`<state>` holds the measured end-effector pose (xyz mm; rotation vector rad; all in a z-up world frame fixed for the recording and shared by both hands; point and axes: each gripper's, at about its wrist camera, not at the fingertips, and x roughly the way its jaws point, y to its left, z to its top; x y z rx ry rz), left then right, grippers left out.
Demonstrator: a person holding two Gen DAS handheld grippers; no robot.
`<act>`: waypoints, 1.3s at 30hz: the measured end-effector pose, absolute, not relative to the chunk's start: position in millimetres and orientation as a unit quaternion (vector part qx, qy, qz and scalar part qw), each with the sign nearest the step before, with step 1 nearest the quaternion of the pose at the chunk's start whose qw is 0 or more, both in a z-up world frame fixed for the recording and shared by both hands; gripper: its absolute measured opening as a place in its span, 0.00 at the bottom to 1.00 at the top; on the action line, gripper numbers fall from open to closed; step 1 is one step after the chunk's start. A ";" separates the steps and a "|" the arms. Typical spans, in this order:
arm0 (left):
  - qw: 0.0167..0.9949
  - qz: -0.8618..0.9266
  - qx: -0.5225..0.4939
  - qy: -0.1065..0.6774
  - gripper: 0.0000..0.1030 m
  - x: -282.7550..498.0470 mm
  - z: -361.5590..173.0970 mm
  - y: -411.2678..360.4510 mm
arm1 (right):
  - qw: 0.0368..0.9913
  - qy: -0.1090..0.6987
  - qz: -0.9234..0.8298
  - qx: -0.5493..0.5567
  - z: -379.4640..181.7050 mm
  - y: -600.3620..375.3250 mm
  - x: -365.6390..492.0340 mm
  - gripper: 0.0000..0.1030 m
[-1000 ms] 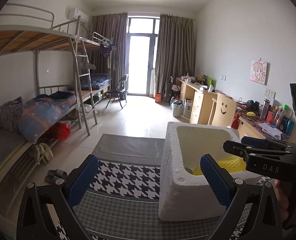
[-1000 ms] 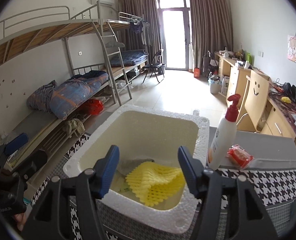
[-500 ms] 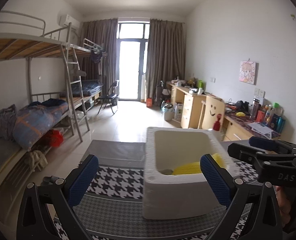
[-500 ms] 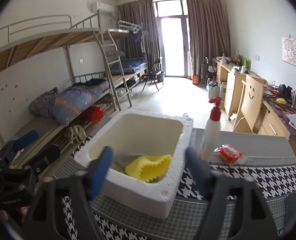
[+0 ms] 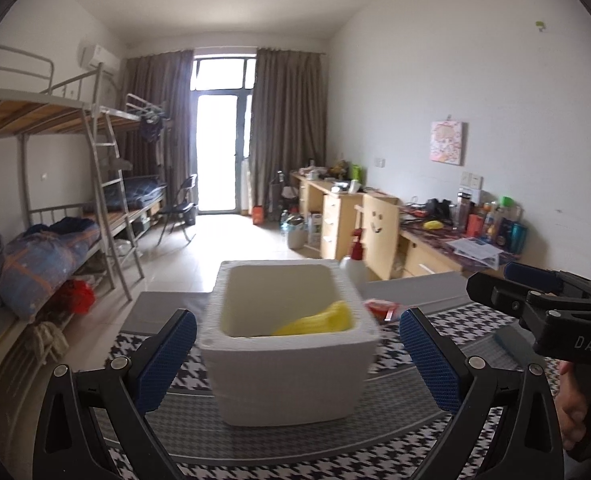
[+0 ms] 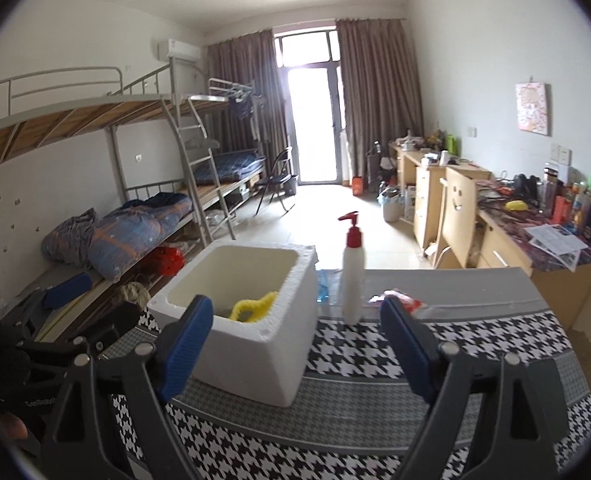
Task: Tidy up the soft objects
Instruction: 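Turn both open grippers away from the table toward the floor by the cabinet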
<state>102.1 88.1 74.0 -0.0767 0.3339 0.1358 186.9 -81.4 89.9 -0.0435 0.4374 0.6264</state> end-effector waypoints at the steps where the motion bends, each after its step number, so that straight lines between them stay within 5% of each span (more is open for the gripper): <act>1: 0.984 0.059 -0.036 0.164 0.99 100.1 75.1 82.0 | 0.930 0.211 0.300 -0.020 90.3 -87.6 183.6 0.86; 39: 0.937 -0.290 0.037 0.191 0.99 50.6 23.4 -172.7 | 0.980 0.197 0.026 -0.001 34.5 -332.2 44.4 0.86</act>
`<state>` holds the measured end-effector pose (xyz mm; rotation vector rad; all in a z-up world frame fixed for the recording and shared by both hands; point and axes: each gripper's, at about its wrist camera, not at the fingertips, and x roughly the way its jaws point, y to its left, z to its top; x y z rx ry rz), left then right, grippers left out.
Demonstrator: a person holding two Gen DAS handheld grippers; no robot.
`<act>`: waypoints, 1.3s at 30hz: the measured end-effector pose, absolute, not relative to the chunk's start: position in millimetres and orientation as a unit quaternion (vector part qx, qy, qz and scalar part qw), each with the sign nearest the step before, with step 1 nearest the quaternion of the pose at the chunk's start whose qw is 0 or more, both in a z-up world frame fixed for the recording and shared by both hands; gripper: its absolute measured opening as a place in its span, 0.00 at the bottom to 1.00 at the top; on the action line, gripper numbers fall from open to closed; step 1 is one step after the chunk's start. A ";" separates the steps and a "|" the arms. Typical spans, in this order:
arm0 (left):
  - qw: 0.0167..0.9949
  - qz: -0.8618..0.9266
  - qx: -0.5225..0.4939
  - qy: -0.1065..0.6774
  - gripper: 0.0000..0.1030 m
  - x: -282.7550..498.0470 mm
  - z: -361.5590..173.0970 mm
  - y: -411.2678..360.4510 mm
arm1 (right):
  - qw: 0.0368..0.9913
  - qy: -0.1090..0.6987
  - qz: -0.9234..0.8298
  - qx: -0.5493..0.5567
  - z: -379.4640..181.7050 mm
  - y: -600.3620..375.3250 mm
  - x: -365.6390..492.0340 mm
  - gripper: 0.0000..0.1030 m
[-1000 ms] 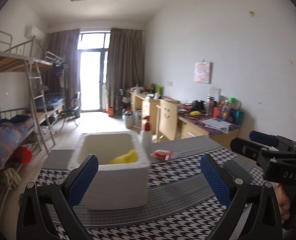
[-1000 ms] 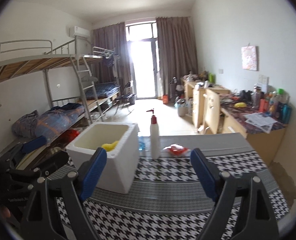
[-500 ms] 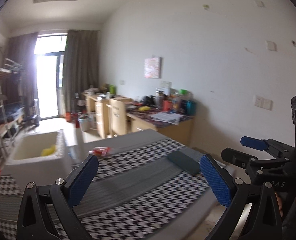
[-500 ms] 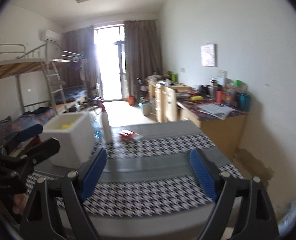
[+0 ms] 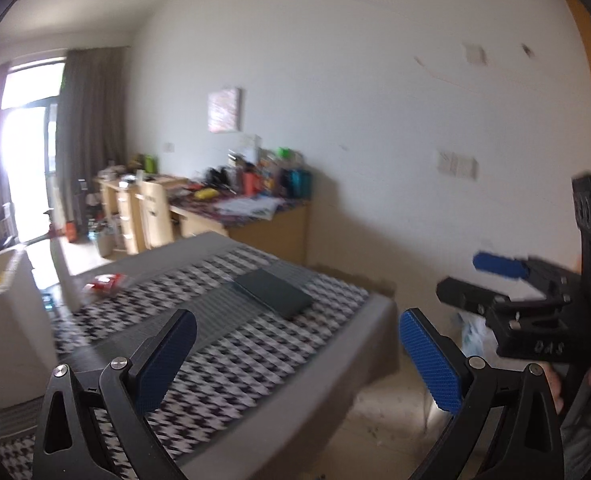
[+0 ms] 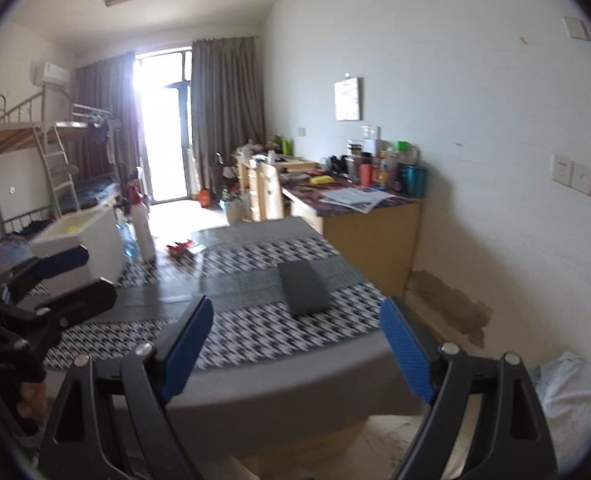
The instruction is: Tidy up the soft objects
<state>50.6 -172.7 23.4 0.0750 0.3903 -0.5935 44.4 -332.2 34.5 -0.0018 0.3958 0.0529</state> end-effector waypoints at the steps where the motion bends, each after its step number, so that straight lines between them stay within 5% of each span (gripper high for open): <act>1: 0.933 -0.296 0.045 0.201 0.99 52.1 17.7 -179.9 | 0.980 0.201 0.019 -0.002 29.5 -337.0 41.6 0.86; 22: 0.782 -0.423 0.205 0.409 0.98 58.4 -207.6 -319.0 | 0.900 0.427 -0.077 0.039 -179.7 -463.6 28.7 0.86; 39: 0.677 -0.388 0.267 0.566 0.96 108.6 -370.5 -360.3 | 0.808 0.577 -0.025 0.114 -438.0 -480.9 76.3 0.86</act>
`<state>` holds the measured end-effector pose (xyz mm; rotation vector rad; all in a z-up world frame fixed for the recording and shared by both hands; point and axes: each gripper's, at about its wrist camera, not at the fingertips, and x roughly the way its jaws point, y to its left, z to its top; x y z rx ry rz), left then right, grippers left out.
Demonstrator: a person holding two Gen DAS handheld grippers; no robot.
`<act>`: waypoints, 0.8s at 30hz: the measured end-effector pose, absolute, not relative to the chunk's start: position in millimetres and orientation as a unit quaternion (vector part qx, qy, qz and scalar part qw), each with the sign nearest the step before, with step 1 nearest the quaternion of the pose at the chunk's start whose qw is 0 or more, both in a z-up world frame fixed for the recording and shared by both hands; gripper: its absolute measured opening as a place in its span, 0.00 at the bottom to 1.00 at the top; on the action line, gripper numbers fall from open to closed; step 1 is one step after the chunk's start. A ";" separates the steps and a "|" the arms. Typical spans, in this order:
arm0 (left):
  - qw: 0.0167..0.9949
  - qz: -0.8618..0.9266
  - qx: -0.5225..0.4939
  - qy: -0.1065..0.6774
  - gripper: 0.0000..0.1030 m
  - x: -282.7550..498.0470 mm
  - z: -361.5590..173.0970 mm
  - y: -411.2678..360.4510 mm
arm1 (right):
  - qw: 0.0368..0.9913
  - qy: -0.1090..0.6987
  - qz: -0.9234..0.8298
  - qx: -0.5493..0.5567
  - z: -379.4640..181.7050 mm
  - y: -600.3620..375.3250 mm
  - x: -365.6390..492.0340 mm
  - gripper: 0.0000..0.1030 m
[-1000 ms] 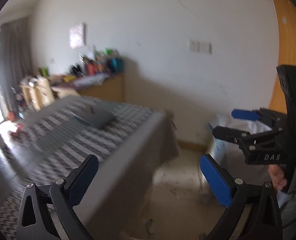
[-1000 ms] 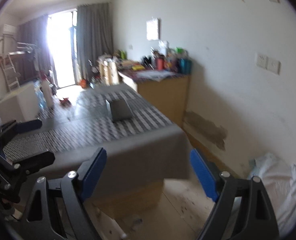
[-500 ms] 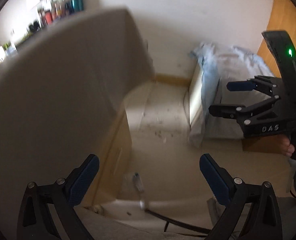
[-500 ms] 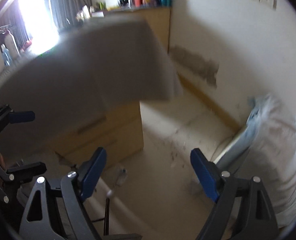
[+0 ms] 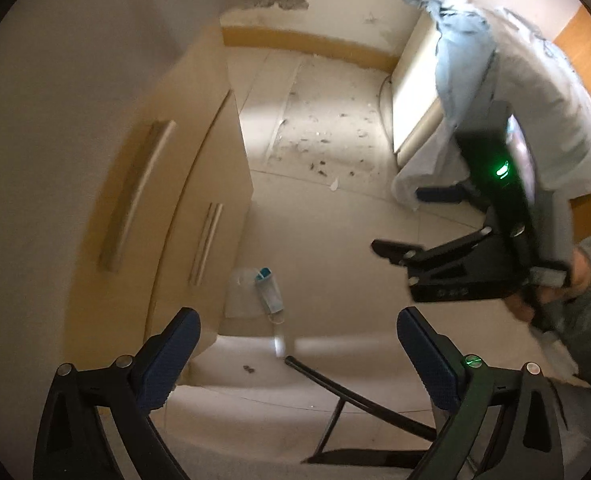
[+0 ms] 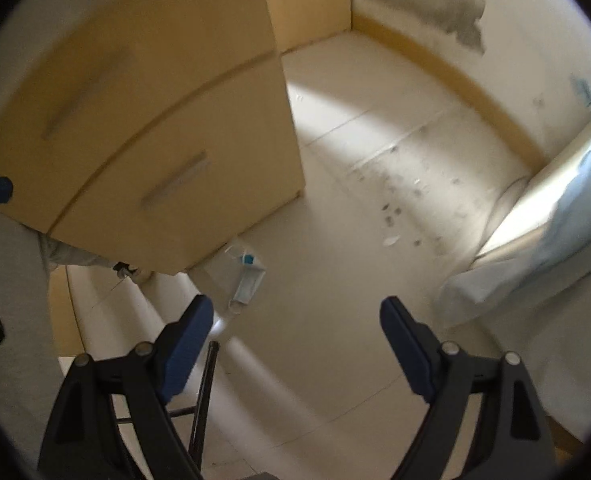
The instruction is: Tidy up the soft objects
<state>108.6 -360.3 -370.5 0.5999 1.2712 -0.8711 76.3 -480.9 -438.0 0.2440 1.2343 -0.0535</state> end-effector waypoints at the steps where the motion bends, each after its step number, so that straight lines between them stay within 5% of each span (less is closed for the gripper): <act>1: 0.676 -0.392 0.269 0.563 0.96 108.9 -374.1 -360.6 | 0.808 0.576 -0.021 0.125 -448.8 -480.5 78.4 0.86; 11: 0.663 -0.429 0.296 0.537 0.95 117.7 -400.7 -375.6 | 0.772 0.605 -0.009 0.198 -575.1 -467.2 127.6 0.85; 18: 0.669 -0.392 0.309 0.551 0.94 135.3 -420.1 -381.3 | 0.736 0.643 0.009 0.214 -645.0 -434.0 153.9 0.69; 24: 0.662 -0.383 0.365 0.531 0.91 124.3 -434.1 -391.2 | 0.726 0.652 0.003 0.220 -683.9 -421.4 173.1 0.69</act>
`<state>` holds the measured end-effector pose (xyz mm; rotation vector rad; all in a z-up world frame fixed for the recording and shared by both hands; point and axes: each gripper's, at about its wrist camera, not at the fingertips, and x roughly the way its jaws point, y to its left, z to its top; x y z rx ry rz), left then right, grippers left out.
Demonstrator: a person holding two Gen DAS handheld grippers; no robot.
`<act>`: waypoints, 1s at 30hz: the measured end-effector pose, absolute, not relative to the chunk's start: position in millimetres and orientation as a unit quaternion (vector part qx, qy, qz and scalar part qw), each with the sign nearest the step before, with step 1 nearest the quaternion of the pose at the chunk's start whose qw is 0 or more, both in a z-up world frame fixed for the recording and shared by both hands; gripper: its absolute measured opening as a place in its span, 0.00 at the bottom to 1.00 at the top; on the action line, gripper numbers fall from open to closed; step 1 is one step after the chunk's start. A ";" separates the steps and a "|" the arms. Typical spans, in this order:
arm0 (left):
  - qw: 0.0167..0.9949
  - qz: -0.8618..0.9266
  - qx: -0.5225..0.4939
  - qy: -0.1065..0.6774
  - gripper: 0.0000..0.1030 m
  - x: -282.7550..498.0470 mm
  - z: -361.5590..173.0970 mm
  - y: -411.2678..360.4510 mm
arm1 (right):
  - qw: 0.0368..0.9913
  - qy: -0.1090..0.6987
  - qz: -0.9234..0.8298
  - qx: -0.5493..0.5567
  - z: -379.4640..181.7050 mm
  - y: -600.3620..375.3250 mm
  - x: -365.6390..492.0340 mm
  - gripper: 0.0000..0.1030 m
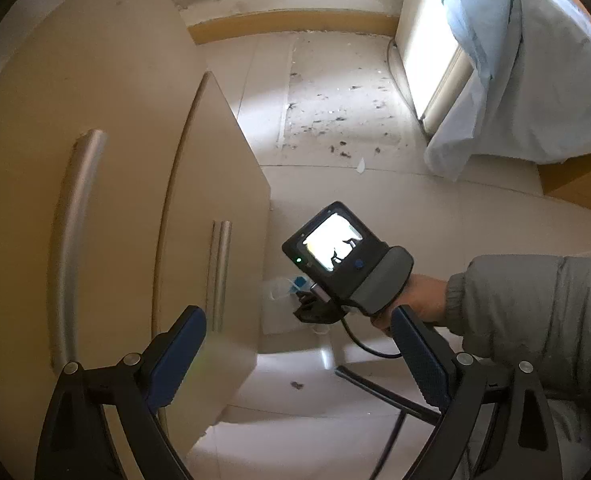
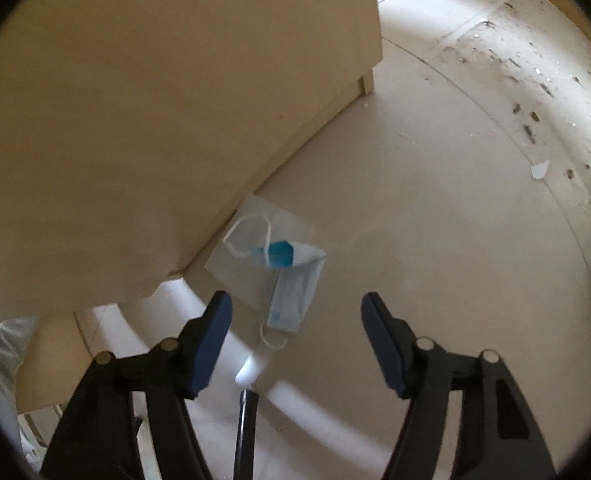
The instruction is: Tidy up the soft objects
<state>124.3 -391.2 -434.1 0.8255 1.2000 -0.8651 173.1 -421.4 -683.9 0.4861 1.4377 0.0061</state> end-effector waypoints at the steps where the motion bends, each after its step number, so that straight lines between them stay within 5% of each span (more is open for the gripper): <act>1: 0.657 -0.387 0.360 0.537 0.91 125.1 -436.0 -389.8 | 0.726 0.651 0.002 0.221 -686.0 -419.1 174.1 0.69; 8: 0.642 -0.397 0.335 0.564 0.91 134.9 -439.5 -385.4 | 0.707 0.665 -0.015 0.242 -716.7 -414.9 180.9 0.65; 14: 0.631 -0.387 0.331 0.585 0.91 139.6 -445.9 -380.9 | 0.682 0.688 0.001 0.248 -750.7 -406.9 196.5 0.40; 19: 0.630 -0.386 0.318 0.595 0.91 144.7 -445.1 -378.4 | 0.668 0.700 0.004 0.251 -761.2 -411.6 198.3 0.07; 30: 0.619 -0.380 0.331 0.603 0.91 142.2 -453.9 -379.7 | 0.674 0.693 -0.011 0.254 -724.6 -450.9 153.1 0.01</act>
